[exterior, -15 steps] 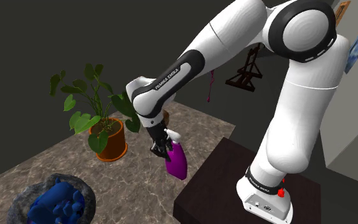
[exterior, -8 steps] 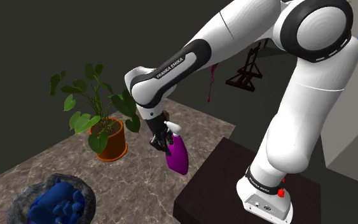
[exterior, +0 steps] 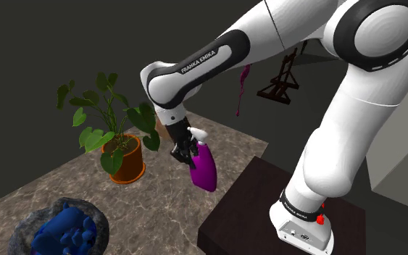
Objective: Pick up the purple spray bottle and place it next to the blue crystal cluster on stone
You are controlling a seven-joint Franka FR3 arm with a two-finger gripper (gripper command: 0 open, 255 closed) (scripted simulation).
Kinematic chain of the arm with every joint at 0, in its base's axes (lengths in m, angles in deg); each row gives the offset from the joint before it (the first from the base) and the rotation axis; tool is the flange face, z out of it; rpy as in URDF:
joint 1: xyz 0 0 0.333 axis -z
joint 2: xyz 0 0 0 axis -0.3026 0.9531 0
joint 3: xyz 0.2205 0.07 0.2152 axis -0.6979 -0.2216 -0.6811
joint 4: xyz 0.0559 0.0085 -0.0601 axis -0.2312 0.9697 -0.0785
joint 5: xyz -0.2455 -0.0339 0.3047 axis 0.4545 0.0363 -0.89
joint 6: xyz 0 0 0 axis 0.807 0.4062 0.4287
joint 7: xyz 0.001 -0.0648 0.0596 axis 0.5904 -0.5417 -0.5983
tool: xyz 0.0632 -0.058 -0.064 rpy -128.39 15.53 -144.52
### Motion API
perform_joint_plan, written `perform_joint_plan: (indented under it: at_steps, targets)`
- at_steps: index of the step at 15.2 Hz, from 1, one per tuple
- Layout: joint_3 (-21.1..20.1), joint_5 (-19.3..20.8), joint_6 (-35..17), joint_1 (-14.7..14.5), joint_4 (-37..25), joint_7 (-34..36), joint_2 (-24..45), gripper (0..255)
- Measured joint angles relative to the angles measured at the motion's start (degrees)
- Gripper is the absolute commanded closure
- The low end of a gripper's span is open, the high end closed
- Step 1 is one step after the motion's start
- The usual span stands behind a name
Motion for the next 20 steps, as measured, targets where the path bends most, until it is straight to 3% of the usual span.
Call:
perform_joint_plan:
  at_steps: [15,20]
  targets:
    - [0.4,-0.6,11.4,0.3,-6.7,0.5,-4.8,255]
    - [-1.1,-1.0,13.2,-1.1,-14.1,4.0,0.4,255]
